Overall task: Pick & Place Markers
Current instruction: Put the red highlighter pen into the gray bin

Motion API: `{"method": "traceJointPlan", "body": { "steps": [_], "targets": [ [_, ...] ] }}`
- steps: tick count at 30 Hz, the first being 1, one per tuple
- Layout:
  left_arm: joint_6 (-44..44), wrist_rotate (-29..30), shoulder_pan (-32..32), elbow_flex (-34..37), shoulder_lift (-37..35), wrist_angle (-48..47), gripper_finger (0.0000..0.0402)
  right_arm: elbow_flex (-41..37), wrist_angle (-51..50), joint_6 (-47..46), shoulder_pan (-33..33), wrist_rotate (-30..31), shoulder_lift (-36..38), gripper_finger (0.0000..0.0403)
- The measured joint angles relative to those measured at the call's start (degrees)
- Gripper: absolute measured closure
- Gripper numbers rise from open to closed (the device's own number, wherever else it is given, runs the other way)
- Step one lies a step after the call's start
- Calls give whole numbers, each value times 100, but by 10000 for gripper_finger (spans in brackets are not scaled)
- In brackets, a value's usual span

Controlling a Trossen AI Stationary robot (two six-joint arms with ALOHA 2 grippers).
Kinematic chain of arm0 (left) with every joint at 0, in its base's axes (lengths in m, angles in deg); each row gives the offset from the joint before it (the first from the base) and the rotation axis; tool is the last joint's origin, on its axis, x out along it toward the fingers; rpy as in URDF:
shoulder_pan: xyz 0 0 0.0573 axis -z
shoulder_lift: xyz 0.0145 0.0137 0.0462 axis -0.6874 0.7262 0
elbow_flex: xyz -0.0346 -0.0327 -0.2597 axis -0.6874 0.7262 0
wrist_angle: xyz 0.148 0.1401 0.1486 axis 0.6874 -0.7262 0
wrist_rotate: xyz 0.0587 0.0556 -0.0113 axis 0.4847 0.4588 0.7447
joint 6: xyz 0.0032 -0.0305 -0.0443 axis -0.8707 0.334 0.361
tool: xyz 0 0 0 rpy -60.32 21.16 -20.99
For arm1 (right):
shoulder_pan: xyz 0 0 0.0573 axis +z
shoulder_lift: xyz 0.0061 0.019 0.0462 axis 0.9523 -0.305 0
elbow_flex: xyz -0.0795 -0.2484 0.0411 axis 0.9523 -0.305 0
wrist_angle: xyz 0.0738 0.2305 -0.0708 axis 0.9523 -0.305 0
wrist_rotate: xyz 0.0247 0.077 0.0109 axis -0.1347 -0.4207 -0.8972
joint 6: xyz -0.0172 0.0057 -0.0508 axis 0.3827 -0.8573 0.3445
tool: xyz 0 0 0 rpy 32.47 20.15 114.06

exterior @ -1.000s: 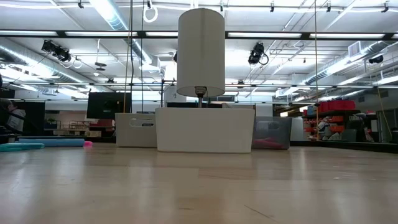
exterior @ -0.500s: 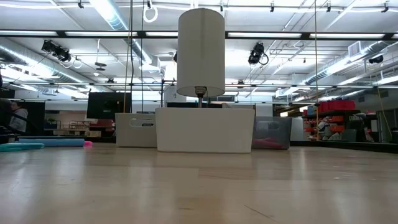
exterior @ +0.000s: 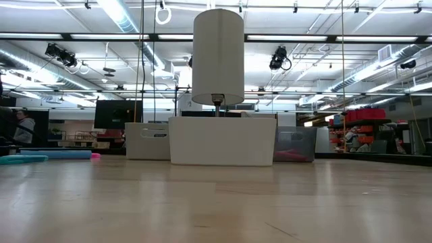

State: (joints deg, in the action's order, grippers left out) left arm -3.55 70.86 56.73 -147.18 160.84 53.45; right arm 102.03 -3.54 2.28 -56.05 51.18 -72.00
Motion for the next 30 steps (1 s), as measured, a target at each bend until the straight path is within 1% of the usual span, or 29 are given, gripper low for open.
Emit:
{"method": "traceJointPlan", "body": {
  "steps": [3, 8, 11, 13, 16, 18, 24, 27, 30],
  "targets": [
    [-36, 7, 2, 0, 0, -4, 329, 0, -7, -17, 0, -10, 0, 354],
    [-25, 10, 2, 0, 0, -4, 328, 0, -10, -5, 0, -72, 0, 354],
    [-20, 7, 2, 0, 2, -7, 314, 0, -28, 103, 0, -88, 2, 345],
    [-16, 5, 2, 0, 3, -4, 313, 0, -27, 170, 0, -92, 2, 331],
    [47, 15, 2, 0, 5, -1, 328, 0, -45, 251, 0, -70, 2, 302],
    [50, 27, 0, 0, 4, -7, 329, 0, -90, 413, 2, -59, 3, 281],
    [28, 51, -2, 0, -7, -16, 329, -4, -597, 917, 9, -68, 63, 227],
    [-4, 85, -2, -1, -62, -79, 329, -4, -833, 866, 7, -56, 135, 208],
    [-95, 330, 50, 0, -192, -313, 329, -7, -1028, 658, 7, -46, 200, 195]
  ]
}}
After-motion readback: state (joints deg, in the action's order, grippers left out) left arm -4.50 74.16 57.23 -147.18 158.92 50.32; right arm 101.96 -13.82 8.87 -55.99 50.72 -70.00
